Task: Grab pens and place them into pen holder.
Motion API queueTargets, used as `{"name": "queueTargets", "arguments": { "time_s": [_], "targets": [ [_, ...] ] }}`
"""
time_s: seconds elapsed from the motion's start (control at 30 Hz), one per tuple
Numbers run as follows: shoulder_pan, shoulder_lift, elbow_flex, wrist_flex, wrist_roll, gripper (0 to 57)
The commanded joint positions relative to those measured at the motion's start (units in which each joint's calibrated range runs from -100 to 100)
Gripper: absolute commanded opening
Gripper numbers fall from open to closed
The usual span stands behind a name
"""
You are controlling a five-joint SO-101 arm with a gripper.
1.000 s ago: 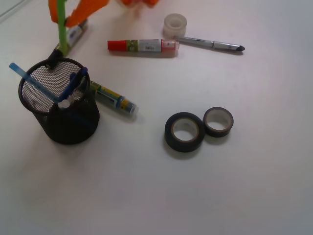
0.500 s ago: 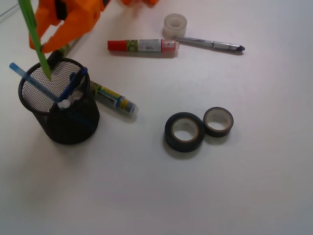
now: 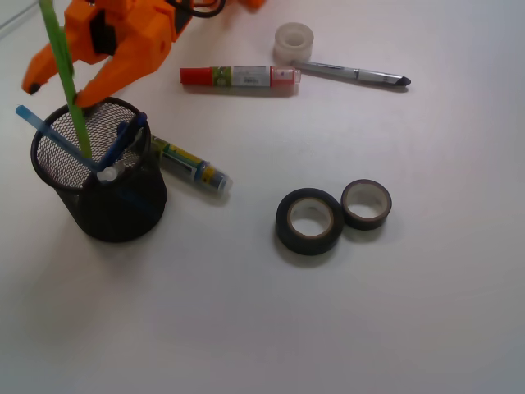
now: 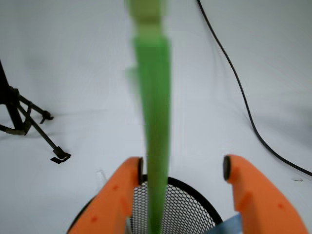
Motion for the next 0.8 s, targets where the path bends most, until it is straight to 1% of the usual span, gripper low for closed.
{"name": "queueTargets", "arguments": {
  "time_s": [0.0, 0.07, 0.17, 0.33, 0.57, 0.77],
  "targets": [
    [-0.2, -1.4, -2.8, -0.8, 2.5, 20.8],
    [-1.2, -3.6, -2.8, 0.1, 3.9, 20.8],
    [-2.4, -7.9, -3.1, 8.0, 5.7, 20.7],
    [-6.6, -20.5, -3.4, 28.2, 14.9, 20.6],
    [-16.0, -37.9, -3.4, 63.3, 25.3, 20.5],
    [-27.0, -45.1, -3.4, 85.2, 29.2, 20.5]
  ]
}}
